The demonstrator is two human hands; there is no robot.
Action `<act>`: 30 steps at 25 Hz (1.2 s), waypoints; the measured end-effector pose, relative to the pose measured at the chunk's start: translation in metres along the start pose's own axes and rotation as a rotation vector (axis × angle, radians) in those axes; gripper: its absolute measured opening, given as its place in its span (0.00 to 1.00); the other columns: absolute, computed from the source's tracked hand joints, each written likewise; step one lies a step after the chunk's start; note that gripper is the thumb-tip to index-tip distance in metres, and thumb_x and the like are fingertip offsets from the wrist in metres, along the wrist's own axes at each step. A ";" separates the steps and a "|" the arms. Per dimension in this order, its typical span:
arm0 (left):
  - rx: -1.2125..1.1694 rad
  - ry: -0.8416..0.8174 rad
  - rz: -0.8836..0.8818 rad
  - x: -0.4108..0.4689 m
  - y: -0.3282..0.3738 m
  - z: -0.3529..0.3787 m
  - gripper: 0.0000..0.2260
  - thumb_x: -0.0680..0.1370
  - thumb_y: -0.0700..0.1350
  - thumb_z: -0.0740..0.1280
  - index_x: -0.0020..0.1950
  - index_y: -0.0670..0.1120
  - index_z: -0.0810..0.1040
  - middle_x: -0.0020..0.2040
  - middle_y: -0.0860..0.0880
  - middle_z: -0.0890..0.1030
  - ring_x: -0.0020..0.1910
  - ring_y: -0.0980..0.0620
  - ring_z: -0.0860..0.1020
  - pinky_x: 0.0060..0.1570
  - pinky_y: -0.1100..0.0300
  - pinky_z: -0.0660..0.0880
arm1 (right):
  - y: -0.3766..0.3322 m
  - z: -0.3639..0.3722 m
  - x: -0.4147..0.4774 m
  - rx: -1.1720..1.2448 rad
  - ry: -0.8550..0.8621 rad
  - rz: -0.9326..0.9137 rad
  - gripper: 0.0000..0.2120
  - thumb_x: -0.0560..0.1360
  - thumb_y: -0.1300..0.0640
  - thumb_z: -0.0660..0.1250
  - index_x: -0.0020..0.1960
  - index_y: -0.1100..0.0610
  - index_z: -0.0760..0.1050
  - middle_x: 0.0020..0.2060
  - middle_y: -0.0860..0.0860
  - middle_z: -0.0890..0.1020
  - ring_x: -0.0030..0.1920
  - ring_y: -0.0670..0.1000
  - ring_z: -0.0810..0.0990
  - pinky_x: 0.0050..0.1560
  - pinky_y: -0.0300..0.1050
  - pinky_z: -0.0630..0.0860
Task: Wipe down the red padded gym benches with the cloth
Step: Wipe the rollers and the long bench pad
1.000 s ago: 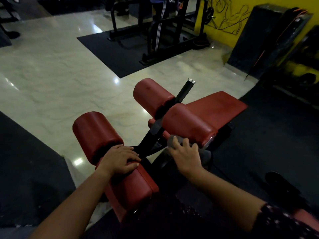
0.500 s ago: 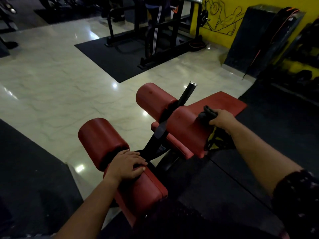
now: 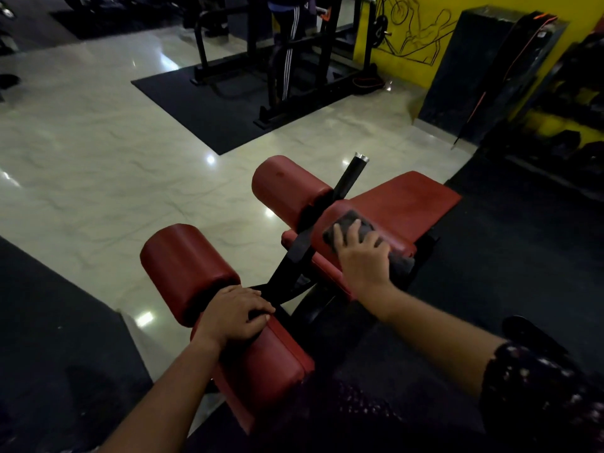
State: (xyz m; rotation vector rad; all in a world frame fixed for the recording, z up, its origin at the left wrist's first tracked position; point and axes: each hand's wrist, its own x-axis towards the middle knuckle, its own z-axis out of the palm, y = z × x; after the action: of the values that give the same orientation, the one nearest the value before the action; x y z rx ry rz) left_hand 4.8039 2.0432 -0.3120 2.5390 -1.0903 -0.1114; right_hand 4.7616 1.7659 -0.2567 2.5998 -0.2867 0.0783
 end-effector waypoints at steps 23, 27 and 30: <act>0.044 0.089 -0.029 0.003 0.004 -0.001 0.16 0.75 0.61 0.59 0.46 0.58 0.86 0.47 0.60 0.85 0.53 0.59 0.82 0.54 0.55 0.71 | 0.099 -0.011 0.103 1.002 -0.394 0.305 0.23 0.71 0.58 0.68 0.66 0.48 0.73 0.53 0.54 0.80 0.47 0.55 0.78 0.45 0.45 0.74; 0.058 0.064 -0.040 0.004 0.005 -0.002 0.15 0.75 0.61 0.60 0.45 0.58 0.85 0.46 0.60 0.85 0.52 0.59 0.82 0.53 0.55 0.72 | 0.084 -0.012 0.118 0.737 -0.293 0.207 0.22 0.72 0.56 0.66 0.66 0.49 0.71 0.52 0.54 0.78 0.49 0.59 0.79 0.45 0.49 0.76; 0.098 0.042 -0.108 0.004 0.006 0.001 0.17 0.74 0.60 0.58 0.46 0.57 0.85 0.48 0.59 0.85 0.56 0.56 0.82 0.58 0.49 0.72 | 0.020 -0.013 0.093 0.205 0.037 -0.155 0.24 0.75 0.59 0.60 0.71 0.49 0.68 0.55 0.57 0.79 0.44 0.59 0.79 0.39 0.49 0.74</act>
State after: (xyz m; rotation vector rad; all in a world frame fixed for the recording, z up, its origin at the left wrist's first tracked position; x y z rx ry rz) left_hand 4.8026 2.0360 -0.3104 2.6746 -0.9652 -0.0335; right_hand 4.8477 1.7387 -0.2256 2.8106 -0.0660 0.1067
